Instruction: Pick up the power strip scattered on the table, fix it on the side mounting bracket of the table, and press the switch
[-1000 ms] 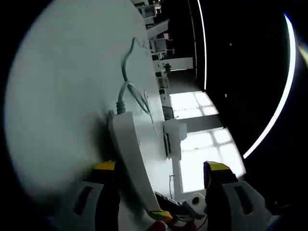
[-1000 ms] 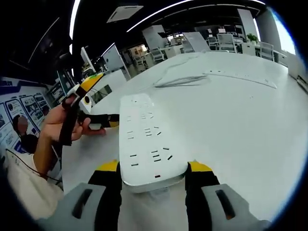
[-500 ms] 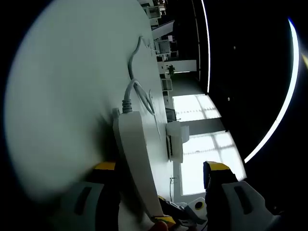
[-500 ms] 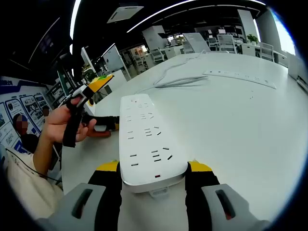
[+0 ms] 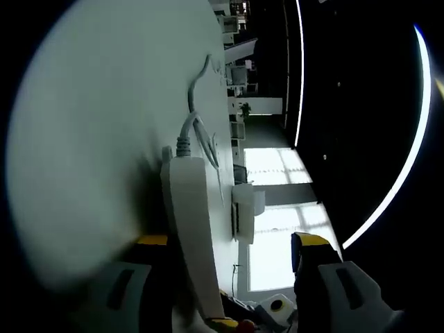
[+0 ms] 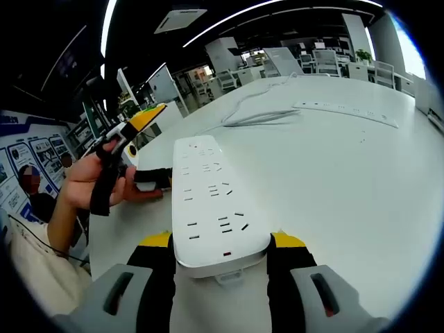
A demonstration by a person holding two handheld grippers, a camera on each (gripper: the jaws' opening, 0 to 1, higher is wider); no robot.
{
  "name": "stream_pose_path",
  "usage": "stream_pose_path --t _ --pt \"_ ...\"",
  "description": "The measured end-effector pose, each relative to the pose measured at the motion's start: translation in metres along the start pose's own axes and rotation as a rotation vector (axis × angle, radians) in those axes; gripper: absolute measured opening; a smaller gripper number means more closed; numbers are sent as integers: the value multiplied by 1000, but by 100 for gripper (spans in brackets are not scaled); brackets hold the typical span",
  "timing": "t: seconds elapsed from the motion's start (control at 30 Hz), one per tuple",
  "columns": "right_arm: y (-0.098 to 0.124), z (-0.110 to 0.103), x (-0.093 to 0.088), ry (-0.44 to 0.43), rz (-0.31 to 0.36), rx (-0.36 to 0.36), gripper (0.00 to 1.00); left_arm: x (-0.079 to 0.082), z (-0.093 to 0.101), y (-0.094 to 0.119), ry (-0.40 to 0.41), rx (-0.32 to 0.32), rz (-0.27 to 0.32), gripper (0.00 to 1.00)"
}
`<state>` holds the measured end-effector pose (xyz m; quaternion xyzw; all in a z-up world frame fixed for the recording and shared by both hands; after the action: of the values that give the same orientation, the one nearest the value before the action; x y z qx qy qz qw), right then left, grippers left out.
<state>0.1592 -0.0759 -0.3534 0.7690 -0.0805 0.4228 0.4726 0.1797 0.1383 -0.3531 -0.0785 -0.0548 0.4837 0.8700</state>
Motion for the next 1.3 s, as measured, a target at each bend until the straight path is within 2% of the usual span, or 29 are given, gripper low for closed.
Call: stream_pose_path --t 0.23,0.53,0.67,1.3 --pt "0 -2 -1 4 2 -1 47 -1 -3 -1 20 -8 37 70" --pt "0 -2 -1 9 0 -1 47 -2 -8 0 42 -5 58 62" --pt "1 -3 -2 6 2 0 47 -2 -11 1 29 14 48 56" --pt "2 -8 -4 0 7 1 47 -6 -17 2 -25 100 63 38"
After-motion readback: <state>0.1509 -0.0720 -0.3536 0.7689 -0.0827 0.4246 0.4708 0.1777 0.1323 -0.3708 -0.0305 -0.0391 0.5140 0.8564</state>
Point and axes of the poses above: the point that each gripper's makers call its tool centre point, and the gripper's own axes: y roughly backward along the fingers, z roughly to its right, x roughly out of its top, the point moved 8 cm from there along y, roughly backward along the fingers, and after that the axes turned 14 degrees about -x, right-handed, at the moved point
